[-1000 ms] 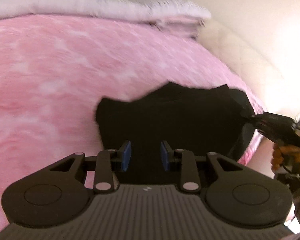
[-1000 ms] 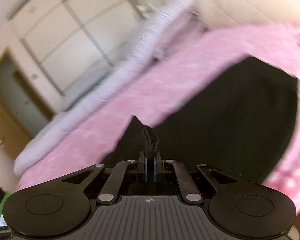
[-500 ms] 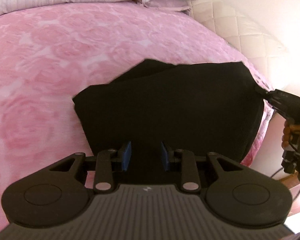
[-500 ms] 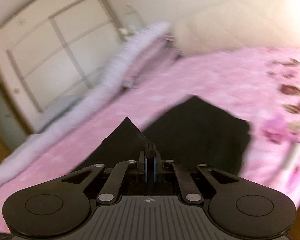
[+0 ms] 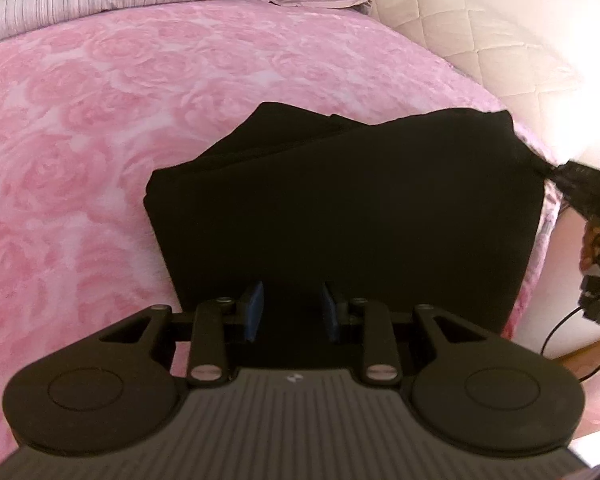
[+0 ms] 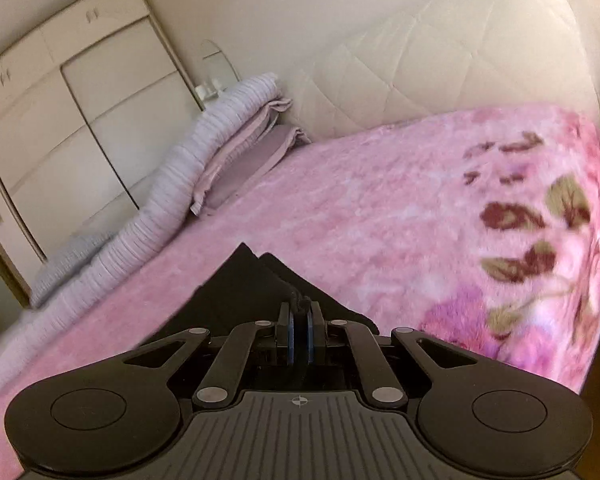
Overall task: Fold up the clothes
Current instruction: 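Open the right gripper and lift both grippers off the folded trousers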
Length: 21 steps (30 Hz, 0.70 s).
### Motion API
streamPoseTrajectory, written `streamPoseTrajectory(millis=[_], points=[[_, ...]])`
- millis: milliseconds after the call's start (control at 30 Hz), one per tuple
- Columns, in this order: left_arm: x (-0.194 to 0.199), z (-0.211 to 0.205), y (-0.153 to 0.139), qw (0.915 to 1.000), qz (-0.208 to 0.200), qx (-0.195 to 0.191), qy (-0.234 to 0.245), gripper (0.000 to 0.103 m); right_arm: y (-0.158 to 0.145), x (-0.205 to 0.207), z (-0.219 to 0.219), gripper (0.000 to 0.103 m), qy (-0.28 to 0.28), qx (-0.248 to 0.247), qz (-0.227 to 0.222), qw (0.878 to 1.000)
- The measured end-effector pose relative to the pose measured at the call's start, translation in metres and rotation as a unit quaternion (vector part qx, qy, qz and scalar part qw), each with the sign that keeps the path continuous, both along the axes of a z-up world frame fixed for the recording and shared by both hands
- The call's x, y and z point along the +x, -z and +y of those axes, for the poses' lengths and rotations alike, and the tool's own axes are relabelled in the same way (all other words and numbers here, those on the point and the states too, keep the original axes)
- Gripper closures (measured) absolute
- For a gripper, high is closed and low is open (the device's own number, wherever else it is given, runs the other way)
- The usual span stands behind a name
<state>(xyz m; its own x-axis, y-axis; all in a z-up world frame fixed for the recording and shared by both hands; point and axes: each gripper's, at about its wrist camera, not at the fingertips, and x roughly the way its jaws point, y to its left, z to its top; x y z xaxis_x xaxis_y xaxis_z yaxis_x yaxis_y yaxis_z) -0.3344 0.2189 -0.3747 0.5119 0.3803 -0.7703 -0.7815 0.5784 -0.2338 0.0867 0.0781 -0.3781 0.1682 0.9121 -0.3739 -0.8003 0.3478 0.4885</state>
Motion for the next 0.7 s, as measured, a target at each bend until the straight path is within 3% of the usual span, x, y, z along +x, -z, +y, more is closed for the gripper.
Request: streamPoseTrajectory(millis=[100,267,367,467,600,700], points=[[0.006,-0.001,0.000,1.0000,0.007,0.005,0.004,0.077,-0.001,-0.002,0.002,0.098,-0.002,0.001,-0.019,1.000],[0.012,-0.001,0.001,0.9999,0.011,0.007,0.004,0.077,0.022,0.017,0.013,0.098,0.021,-0.032,0.042,0.998],[0.013,-0.001,0.002,0.9998,0.016,0.008,0.002,0.077,0.018,0.013,0.021,0.098,0.018,-0.046,0.043,0.998],[0.014,-0.001,0.001,0.9997,0.021,0.010,-0.001,0.077,0.004,0.013,0.018,0.092,0.019,-0.070,0.021,0.997],[0.010,-0.010,-0.011,0.9995,0.024,0.018,-0.005,0.077,-0.029,-0.007,-0.004,0.083,0.058,-0.065,-0.064,0.994],[0.004,-0.019,-0.019,0.9993,0.026,0.025,-0.010,0.077,-0.033,-0.027,-0.018,0.082,0.017,-0.052,-0.066,0.996]])
